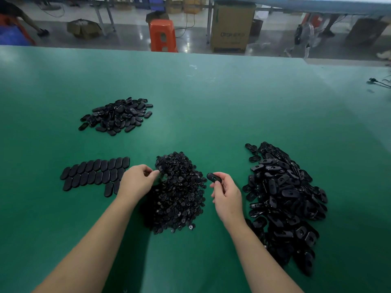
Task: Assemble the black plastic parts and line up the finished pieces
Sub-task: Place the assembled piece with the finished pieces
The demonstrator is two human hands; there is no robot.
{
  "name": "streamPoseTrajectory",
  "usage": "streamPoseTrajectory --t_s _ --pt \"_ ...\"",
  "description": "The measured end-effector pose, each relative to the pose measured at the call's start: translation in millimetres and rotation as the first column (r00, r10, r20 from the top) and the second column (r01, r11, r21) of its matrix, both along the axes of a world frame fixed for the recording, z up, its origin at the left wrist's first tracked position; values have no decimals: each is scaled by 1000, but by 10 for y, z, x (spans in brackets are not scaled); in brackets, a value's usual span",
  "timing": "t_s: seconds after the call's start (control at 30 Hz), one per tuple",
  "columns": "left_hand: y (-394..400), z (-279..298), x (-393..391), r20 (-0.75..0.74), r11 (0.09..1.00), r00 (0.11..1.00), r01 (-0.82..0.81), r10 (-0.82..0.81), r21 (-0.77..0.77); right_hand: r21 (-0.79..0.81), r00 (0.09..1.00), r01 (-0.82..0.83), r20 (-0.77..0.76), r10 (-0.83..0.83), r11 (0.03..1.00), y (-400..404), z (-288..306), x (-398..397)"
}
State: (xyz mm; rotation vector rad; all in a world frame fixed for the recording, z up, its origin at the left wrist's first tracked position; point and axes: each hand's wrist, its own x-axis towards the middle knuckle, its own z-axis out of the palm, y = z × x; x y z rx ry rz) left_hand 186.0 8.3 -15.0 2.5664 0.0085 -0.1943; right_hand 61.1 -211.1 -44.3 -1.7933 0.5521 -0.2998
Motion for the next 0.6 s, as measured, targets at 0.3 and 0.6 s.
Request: streamPoseTrajectory --t_s 0.3,0.6 --pt "-38 49 9 -56 998 998 42 -39 41 5 1000 22 -6 -22 1000 -2 -22 14" --pt "-52 82 -10 13 974 994 104 -109 200 -29 997 64 47 -63 998 13 -13 4"
